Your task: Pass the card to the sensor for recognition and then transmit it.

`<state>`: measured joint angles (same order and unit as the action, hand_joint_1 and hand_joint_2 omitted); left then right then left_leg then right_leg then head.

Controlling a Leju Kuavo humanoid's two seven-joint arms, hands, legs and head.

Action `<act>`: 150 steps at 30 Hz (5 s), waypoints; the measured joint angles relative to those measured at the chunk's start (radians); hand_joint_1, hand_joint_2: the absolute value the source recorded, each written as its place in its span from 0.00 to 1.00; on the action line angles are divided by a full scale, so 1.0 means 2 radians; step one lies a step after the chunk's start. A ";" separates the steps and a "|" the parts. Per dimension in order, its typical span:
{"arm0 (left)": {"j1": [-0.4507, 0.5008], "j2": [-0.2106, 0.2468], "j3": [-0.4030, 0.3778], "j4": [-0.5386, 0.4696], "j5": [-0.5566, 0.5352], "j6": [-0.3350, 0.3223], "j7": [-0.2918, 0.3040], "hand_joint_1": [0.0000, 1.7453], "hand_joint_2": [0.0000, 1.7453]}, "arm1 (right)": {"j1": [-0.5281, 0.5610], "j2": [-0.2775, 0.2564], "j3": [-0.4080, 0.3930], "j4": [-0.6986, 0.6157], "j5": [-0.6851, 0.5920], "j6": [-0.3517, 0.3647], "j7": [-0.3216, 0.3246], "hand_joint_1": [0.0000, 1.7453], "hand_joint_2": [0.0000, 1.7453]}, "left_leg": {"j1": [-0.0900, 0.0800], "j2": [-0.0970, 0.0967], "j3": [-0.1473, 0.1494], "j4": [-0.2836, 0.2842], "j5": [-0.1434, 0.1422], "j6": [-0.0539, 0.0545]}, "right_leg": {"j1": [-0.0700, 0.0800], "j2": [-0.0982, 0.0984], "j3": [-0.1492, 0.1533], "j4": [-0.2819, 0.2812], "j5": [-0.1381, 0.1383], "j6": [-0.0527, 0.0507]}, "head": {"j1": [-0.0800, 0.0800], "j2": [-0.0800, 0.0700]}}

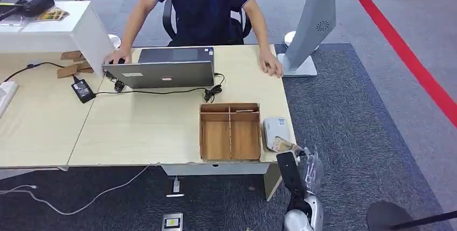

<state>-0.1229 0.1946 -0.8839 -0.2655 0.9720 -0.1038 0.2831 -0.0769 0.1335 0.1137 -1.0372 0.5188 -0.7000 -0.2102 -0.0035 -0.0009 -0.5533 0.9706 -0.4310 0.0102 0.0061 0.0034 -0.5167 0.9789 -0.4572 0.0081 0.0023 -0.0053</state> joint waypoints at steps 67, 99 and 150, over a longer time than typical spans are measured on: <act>-0.001 0.002 -0.008 0.000 -0.004 -0.002 -0.001 0.00 0.00 | -0.057 0.013 -0.061 0.116 0.116 0.000 -0.026 1.00 1.00 | 0.000 0.000 0.000 0.000 0.000 0.000 | 0.000 0.000 0.000 0.000 0.000 0.000 | 0.000 0.000; -0.002 0.004 -0.021 0.000 -0.033 -0.020 -0.005 0.00 0.00 | -0.107 0.023 0.025 -0.072 0.105 0.000 0.006 1.00 1.00 | 0.000 0.000 0.000 0.000 0.000 0.000 | 0.000 0.000 0.000 0.000 0.000 0.000 | 0.000 0.000; -0.003 0.005 -0.037 0.000 -0.033 -0.021 -0.005 0.00 0.00 | -0.115 0.038 0.079 -0.078 0.038 0.001 0.016 0.00 1.00 | 0.000 0.000 0.000 0.000 0.000 0.000 | 0.000 -0.001 0.000 0.000 0.000 0.000 | 0.000 0.000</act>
<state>-0.1292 0.2041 -0.9579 -0.2655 0.9064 -0.1461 0.2735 -0.3070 0.2090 0.2724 -1.1925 0.5947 -0.6989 -0.1789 -0.0034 -0.0014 -0.5535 0.9707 -0.4309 0.0100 0.0061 0.0024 -0.5167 0.9792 -0.4579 0.0084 0.0027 -0.0053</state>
